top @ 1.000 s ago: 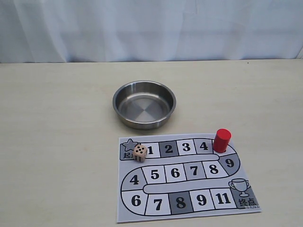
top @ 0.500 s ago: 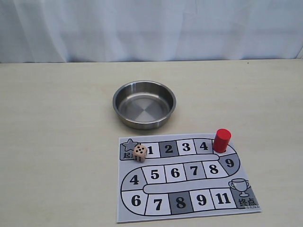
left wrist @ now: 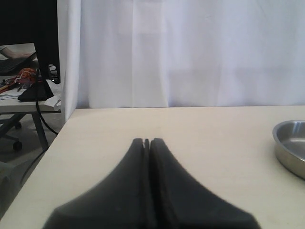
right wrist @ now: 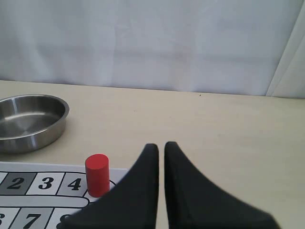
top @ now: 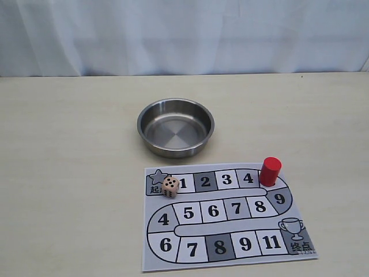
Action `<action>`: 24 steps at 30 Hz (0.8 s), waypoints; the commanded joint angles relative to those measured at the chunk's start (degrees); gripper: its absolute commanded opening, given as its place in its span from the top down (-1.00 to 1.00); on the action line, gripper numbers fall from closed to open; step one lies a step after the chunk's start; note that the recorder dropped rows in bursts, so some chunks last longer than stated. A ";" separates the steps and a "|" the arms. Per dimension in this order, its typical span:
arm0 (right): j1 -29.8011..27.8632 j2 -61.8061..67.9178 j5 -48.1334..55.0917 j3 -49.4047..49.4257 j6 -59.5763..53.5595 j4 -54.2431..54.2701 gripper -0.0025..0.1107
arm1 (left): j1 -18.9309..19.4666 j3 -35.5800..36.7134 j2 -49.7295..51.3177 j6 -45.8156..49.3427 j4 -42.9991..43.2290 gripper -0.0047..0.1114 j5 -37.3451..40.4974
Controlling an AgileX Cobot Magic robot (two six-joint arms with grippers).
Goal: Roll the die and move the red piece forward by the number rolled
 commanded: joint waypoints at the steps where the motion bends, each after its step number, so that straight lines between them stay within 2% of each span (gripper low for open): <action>1: -0.01 -0.23 -0.02 0.17 0.01 0.19 0.88 | -0.01 -0.30 -0.06 -0.02 0.03 0.92 -0.69; 24: -0.01 -0.23 -0.02 0.17 0.01 0.19 0.88 | -0.01 -0.30 -0.06 -0.02 0.03 0.92 -0.80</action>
